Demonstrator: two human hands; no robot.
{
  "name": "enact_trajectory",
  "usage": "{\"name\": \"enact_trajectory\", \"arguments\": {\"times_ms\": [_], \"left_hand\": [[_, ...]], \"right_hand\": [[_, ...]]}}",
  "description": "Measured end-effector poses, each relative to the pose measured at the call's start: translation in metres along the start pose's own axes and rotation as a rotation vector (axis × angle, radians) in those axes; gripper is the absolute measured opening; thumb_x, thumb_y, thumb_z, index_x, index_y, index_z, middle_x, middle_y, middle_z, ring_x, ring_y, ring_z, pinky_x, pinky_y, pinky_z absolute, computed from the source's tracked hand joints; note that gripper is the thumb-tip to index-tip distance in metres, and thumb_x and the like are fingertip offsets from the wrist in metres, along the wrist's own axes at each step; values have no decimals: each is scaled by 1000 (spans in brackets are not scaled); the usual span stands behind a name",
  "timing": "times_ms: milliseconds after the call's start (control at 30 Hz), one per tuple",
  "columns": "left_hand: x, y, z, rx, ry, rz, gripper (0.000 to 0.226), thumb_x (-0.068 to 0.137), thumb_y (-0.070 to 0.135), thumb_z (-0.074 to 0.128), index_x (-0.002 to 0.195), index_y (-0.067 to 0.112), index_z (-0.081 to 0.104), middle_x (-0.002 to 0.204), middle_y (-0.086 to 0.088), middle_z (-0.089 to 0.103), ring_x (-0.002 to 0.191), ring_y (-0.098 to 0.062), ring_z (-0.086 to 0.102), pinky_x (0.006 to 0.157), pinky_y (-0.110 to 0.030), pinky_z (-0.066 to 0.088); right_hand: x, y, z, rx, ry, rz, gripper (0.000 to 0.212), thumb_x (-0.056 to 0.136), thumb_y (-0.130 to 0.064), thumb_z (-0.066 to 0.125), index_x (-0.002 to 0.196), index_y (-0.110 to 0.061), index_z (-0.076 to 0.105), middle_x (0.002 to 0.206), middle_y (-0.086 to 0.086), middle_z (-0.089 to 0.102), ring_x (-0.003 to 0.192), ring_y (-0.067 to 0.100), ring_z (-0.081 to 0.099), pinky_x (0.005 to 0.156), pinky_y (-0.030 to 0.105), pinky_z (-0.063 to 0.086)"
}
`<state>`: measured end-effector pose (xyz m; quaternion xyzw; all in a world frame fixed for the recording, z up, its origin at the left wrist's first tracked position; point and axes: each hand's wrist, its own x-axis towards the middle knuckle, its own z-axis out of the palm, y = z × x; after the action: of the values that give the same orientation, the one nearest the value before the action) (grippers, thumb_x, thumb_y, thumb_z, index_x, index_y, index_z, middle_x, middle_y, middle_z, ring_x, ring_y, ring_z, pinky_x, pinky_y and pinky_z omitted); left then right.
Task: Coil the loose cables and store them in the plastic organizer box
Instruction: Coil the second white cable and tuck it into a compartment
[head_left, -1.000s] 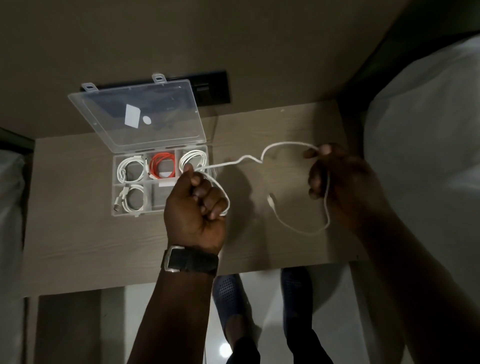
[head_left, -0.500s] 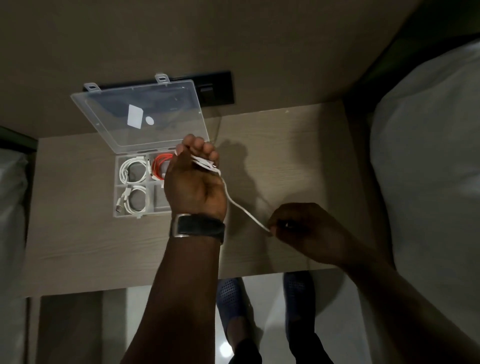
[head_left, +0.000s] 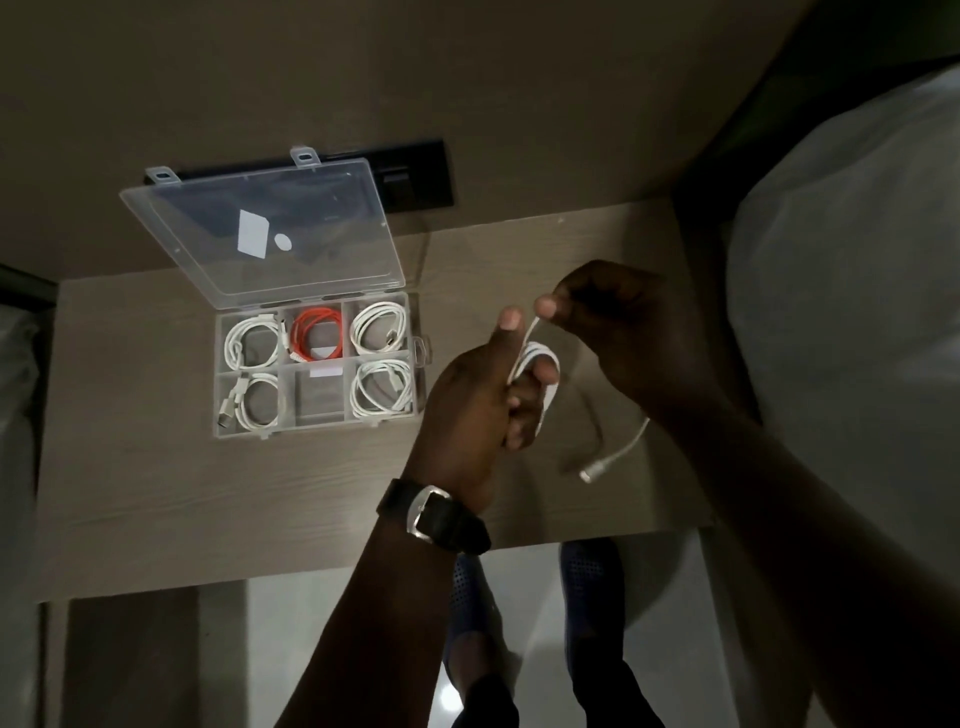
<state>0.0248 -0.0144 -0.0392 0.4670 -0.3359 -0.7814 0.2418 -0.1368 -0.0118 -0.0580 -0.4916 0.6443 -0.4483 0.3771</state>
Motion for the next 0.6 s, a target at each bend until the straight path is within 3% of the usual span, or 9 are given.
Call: {"name": "enact_trajectory", "arguments": {"times_ms": [67, 133, 200, 267, 333, 433, 500, 600], "left_hand": [[0, 8, -1, -365, -3, -26, 35, 100, 37, 44, 77, 12, 55, 52, 6, 35, 43, -6, 31, 46, -19, 23], [2, 14, -6, -672, 28, 16, 25, 101, 24, 39, 82, 14, 51, 58, 6, 38, 53, -6, 32, 55, -20, 25], [4, 17, -10, -746, 119, 84, 25, 101, 19, 37, 84, 12, 53, 62, 4, 39, 57, -9, 37, 58, -21, 34], [8, 16, -13, -719, 228, 150, 24, 101, 15, 38, 86, 9, 55, 64, 2, 41, 58, -11, 42, 59, -23, 38], [12, 13, -18, -581, 346, 243, 22, 101, 14, 39, 89, 9, 57, 65, 0, 46, 59, -13, 47, 62, -26, 39], [18, 2, -29, 15, 493, 416, 18, 102, 17, 43, 95, 9, 58, 69, 0, 55, 67, -15, 55, 71, -35, 47], [17, -6, -32, 415, 438, 502, 18, 102, 19, 44, 96, 7, 56, 75, -4, 60, 73, -18, 60, 78, -44, 51], [11, -14, -33, 753, 226, 455, 26, 102, 30, 45, 88, 12, 57, 70, 0, 64, 69, -18, 64, 70, -41, 52]], "right_hand": [[-5, 9, 9, -41, 14, 15, 24, 89, -30, 71, 77, -9, 69, 63, 8, 64, 57, 10, 56, 58, 26, 44], [-17, 17, 22, -160, -86, 2, 24, 94, -29, 63, 80, -11, 69, 61, 3, 61, 60, 10, 58, 61, 29, 46], [-33, 20, 33, -218, -264, -15, 19, 99, -24, 56, 87, -14, 68, 68, 0, 62, 65, 18, 60, 65, 39, 50], [-46, 18, 38, -306, -422, -63, 16, 100, -19, 50, 106, -16, 65, 82, -7, 61, 72, 12, 57, 69, 40, 52], [-54, 14, 38, -352, -538, -60, 24, 101, -19, 47, 121, -16, 59, 93, -8, 62, 79, 9, 60, 73, 37, 54], [-60, 3, 29, -409, -727, -13, 26, 101, -25, 46, 125, -23, 57, 97, -11, 64, 83, 3, 60, 72, 29, 50], [-61, -9, 19, -426, -790, -38, 19, 101, -29, 47, 115, -29, 61, 82, -19, 56, 74, -4, 55, 68, 19, 41], [-48, -31, -3, -382, -668, -167, 13, 98, -35, 46, 96, -43, 56, 75, -22, 54, 72, -4, 57, 66, 16, 43]]}}
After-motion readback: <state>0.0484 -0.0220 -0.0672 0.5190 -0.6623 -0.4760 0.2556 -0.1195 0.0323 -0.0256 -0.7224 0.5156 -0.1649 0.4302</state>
